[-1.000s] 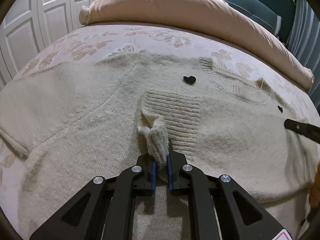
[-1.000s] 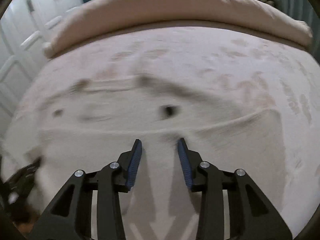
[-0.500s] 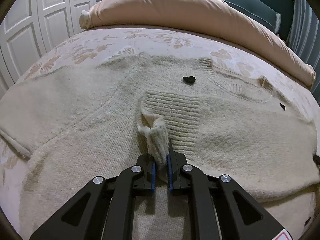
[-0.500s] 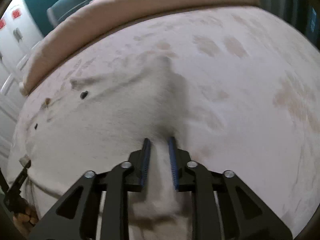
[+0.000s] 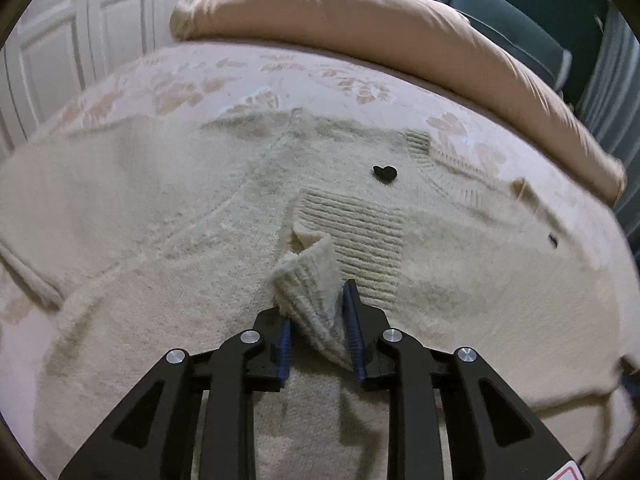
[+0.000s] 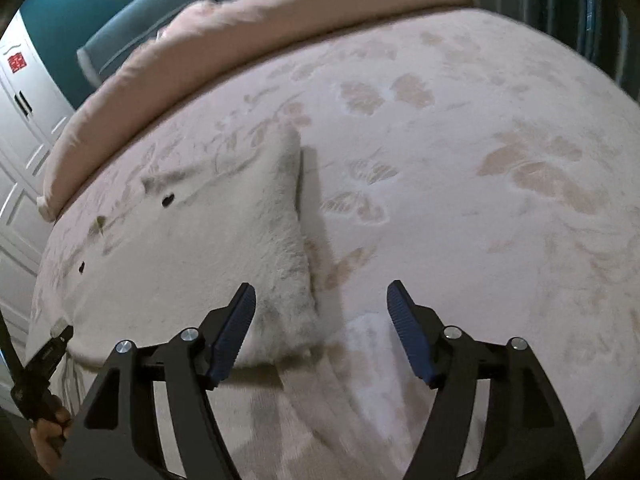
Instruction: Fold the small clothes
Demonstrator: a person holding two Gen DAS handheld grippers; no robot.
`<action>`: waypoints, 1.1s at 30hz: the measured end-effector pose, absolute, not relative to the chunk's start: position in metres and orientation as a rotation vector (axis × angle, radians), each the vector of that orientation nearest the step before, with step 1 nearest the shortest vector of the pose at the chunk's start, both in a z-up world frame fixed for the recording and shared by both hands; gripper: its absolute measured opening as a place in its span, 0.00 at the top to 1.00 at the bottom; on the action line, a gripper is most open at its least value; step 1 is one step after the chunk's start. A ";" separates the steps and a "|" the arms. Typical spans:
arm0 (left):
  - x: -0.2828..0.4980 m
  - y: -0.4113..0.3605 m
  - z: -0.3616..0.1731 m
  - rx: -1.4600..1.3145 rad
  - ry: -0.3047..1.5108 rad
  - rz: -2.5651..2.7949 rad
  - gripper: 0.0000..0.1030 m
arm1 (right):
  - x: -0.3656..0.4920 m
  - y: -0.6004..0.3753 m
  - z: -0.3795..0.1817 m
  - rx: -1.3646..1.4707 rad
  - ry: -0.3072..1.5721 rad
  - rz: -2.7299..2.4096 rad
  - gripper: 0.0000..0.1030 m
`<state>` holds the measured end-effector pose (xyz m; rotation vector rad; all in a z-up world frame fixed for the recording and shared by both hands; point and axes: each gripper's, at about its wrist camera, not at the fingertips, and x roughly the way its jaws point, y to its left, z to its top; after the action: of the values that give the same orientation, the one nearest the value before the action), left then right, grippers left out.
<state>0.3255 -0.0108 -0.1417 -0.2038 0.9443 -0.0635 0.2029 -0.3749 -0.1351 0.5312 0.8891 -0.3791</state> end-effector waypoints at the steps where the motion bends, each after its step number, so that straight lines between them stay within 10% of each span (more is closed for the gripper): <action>1: 0.329 -0.011 -0.140 -0.217 0.958 -0.069 0.82 | 0.210 -0.375 -0.140 0.536 0.913 -0.343 0.70; 6: 0.340 -0.009 -0.114 -0.296 0.946 -0.124 0.96 | 0.201 -0.365 -0.098 0.527 0.742 -0.237 0.91; 11: 0.348 -0.013 -0.145 -0.226 1.032 -0.100 0.94 | 0.206 -0.388 -0.160 0.569 0.911 -0.336 0.93; 19: 0.337 -0.023 -0.143 -0.131 0.988 -0.088 0.91 | 0.188 -0.369 -0.107 0.545 0.761 -0.340 0.93; 25: 0.321 -0.002 -0.124 -0.184 0.997 -0.084 0.71 | 0.189 -0.350 -0.115 0.448 0.886 -0.387 0.90; 28: 0.295 0.056 -0.106 -0.272 0.951 -0.022 0.36 | 0.170 -0.318 -0.095 0.405 0.855 -0.332 0.86; 33: 0.271 0.207 -0.104 -0.459 0.945 0.168 0.32 | 0.132 -0.249 -0.111 0.330 0.918 -0.230 0.80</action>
<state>0.2711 0.2069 -0.1043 -0.4590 0.9453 0.1685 0.1316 -0.2493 -0.1111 0.3301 0.9182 -0.2305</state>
